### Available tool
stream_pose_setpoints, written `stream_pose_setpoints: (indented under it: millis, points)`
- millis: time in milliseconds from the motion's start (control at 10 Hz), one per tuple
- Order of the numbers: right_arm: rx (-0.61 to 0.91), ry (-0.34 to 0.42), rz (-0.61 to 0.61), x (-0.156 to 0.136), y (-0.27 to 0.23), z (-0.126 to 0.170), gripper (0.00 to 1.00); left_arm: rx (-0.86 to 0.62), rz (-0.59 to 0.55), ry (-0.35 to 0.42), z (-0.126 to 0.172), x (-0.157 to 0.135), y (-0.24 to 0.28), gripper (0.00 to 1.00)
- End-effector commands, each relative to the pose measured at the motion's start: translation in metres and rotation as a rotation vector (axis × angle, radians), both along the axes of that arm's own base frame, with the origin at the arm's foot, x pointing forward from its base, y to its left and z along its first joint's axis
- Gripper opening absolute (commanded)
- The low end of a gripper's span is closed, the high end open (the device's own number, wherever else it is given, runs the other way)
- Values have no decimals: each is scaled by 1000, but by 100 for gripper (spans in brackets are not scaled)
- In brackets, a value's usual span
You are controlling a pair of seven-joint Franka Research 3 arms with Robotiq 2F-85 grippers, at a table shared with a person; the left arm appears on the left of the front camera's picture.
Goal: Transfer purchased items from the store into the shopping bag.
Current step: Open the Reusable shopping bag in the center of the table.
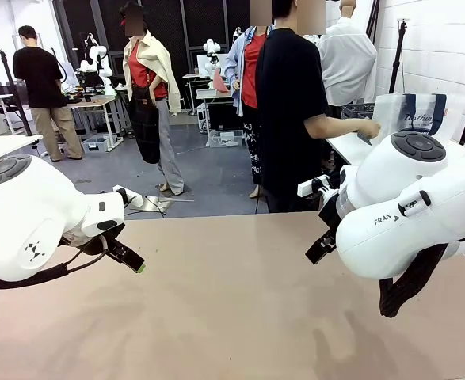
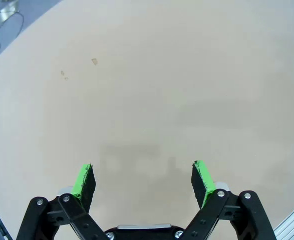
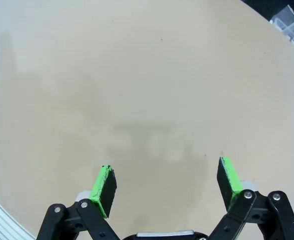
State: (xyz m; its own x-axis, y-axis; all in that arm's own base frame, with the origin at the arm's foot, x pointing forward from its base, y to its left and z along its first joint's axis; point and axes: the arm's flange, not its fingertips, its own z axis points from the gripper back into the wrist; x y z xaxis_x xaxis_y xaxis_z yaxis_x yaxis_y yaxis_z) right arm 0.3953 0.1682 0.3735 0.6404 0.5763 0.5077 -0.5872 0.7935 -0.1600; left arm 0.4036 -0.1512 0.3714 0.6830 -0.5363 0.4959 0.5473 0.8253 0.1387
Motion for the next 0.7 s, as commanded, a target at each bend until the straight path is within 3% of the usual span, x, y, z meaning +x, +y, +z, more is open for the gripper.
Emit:
stream_pose_setpoints:
  millis: [0, 600]
  points:
    - [0, 0, 0, 0, 0, 0, 100, 0, 1, 0, 0, 0, 0, 100]
    - [0, 0, 0, 0, 0, 0, 100, 0, 1, 0, 0, 0, 0, 100]
